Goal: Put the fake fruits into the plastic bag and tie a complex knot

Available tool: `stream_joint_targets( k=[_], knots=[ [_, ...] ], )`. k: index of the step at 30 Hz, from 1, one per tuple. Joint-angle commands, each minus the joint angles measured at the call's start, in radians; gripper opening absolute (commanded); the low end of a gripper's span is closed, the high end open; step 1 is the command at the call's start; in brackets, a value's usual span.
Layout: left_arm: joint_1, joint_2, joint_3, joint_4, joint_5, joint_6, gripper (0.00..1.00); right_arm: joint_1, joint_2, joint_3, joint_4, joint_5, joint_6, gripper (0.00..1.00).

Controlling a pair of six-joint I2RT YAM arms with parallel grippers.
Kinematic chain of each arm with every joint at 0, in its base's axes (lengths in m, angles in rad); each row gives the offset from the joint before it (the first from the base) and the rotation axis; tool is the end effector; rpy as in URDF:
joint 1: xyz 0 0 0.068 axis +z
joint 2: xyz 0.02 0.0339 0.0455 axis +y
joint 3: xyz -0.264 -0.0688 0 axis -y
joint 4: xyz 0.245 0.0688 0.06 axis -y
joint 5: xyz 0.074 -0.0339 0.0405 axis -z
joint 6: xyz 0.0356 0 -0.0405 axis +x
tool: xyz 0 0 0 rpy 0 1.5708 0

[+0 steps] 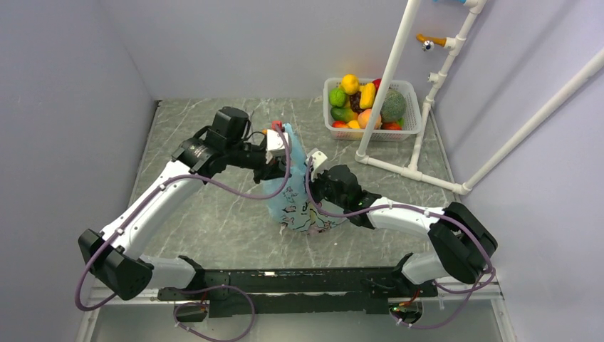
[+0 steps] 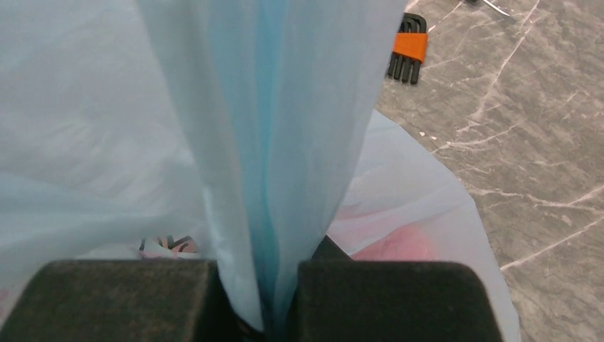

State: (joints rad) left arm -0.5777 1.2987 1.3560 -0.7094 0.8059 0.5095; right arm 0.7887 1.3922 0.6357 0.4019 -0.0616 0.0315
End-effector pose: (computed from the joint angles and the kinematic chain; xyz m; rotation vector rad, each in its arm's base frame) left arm 0.2110 -0.1682 0.3819 1.4583 1.5609 -0.9257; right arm 0.2065 0.2110 0.2107 -0.7683 1.8169 0.6031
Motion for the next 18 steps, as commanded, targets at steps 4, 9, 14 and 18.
stream_joint_targets(
  k=[4,9,14,18],
  knots=[
    [0.002,-0.098,0.137,0.110,-0.053,-0.083,0.00,-0.017,-0.018,0.007,0.006,-0.004,-0.054,0.00],
    [0.004,-0.167,0.115,0.164,-0.311,-0.012,0.05,-0.055,0.010,0.015,-0.017,-0.015,-0.081,0.00],
    [0.006,-0.165,0.094,-0.031,-0.418,0.191,0.00,-0.090,0.009,0.034,-0.046,-0.036,-0.108,0.00],
    [0.038,-0.199,-0.060,-0.061,-0.446,0.144,0.00,-0.129,0.024,0.050,-0.059,-0.070,-0.111,0.00]
  ],
)
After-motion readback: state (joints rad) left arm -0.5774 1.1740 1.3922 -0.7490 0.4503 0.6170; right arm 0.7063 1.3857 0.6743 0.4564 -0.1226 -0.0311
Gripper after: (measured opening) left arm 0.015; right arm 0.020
